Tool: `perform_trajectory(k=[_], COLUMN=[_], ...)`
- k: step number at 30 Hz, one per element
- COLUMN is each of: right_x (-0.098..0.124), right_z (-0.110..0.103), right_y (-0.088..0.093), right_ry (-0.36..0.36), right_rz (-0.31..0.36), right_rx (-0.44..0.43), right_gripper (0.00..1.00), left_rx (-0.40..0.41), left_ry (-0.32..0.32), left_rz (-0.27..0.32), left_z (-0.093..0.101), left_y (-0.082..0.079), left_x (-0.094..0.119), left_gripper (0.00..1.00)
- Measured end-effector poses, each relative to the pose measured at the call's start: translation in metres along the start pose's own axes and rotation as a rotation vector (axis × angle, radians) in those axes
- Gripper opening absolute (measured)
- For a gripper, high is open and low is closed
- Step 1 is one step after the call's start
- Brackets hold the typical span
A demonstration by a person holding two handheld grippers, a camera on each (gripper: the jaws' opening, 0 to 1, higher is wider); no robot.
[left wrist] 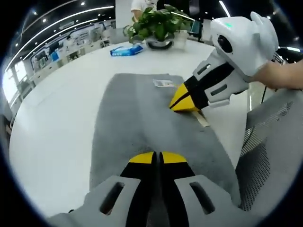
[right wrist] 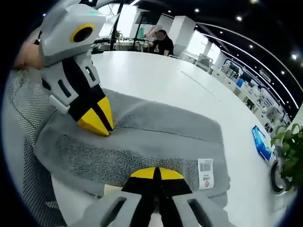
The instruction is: Open the folded towel by lifting each exposed corner and separating the folded layers until the towel lies flat within the target outline without major curled edges
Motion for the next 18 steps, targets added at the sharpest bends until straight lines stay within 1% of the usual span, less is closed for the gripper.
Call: perform_trajectory(k=[1,2,3,4,5,6,7,8,9,10,11,12,13,14,15,16,17,18], right_x=[0.002,0.003,0.006,0.009,0.014,0.019,0.022,0.022,0.019,0.014,0.011,0.005,-0.002,-0.005,0.0,0.0,0.0,-0.001], right_z=[0.001,0.001,0.001,0.003,0.001,-0.007,-0.011,-0.017,-0.031,-0.04,-0.046,-0.051,-0.057,-0.058,-0.053,-0.054,-0.053,-0.05], right_y=[-0.001,-0.003,-0.006,-0.014,-0.028,-0.037,-0.04,-0.041,-0.039,-0.033,-0.028,-0.021,-0.006,-0.003,-0.017,-0.015,-0.012,-0.014], right_ry=[-0.01,-0.018,-0.025,-0.018,-0.05,-0.106,-0.132,-0.166,-0.246,-0.271,-0.282,-0.287,-0.288,-0.27,-0.269,-0.272,-0.278,-0.287], right_rz=[0.004,0.003,0.015,0.074,0.18,0.232,0.247,0.249,0.214,0.152,0.108,0.059,-0.043,-0.045,0.035,0.021,0.031,0.035], right_rx=[-0.024,-0.052,-0.076,-0.106,-0.128,-0.167,-0.205,-0.229,-0.218,-0.188,-0.149,-0.084,-0.016,0.017,0.015,-0.089,-0.132,-0.111], right_gripper=[0.0,0.0,0.0,0.0,0.0,0.0,0.0,0.0,0.0,0.0,0.0,0.0,0.0,0.0,0.0,0.0,0.0,0.0], left_rx=[-0.01,-0.081,-0.09,-0.094,-0.061,-0.005,0.021,0.038,0.065,0.072,0.068,-0.02,-0.02,0.005,0.021,-0.033,-0.107,-0.108], left_ry=[-0.003,-0.023,-0.066,-0.113,-0.165,-0.188,-0.192,-0.197,-0.216,-0.241,-0.284,-0.272,-0.261,-0.23,-0.209,-0.228,-0.238,-0.23], left_rz=[0.002,0.027,0.068,0.111,0.158,0.176,0.17,0.159,0.123,0.066,0.024,-0.033,-0.031,-0.019,-0.029,-0.035,-0.033,-0.036], left_z=[-0.001,-0.007,-0.012,-0.019,-0.028,-0.033,-0.036,-0.038,-0.041,-0.045,-0.048,-0.046,-0.044,-0.039,-0.034,-0.033,-0.034,-0.032], left_y=[-0.001,-0.007,-0.012,-0.017,-0.023,-0.023,-0.021,-0.018,-0.011,-0.003,0.002,0.007,0.007,0.008,0.01,0.011,0.009,0.009], left_x=[0.001,0.003,0.006,0.009,0.015,0.02,0.022,0.023,0.022,0.021,0.02,0.018,0.017,0.012,0.009,0.007,0.007,0.006], left_gripper=[0.03,0.03,0.03,0.04,0.04,0.05,0.05,0.05,0.05,0.04,0.04,0.04,0.04,0.04,0.03,0.03,0.02,0.01])
Point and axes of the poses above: the point that each gripper's makers call its tool centre point, and the gripper's own axes: x roughly backward along the fingers, z roughly to its right, y roughly out of its underside, the point moved 6 cm from there along x, roughly backward along the fingers, and after that the axes turned 5 degrees about -x, right-handed, at the moved point
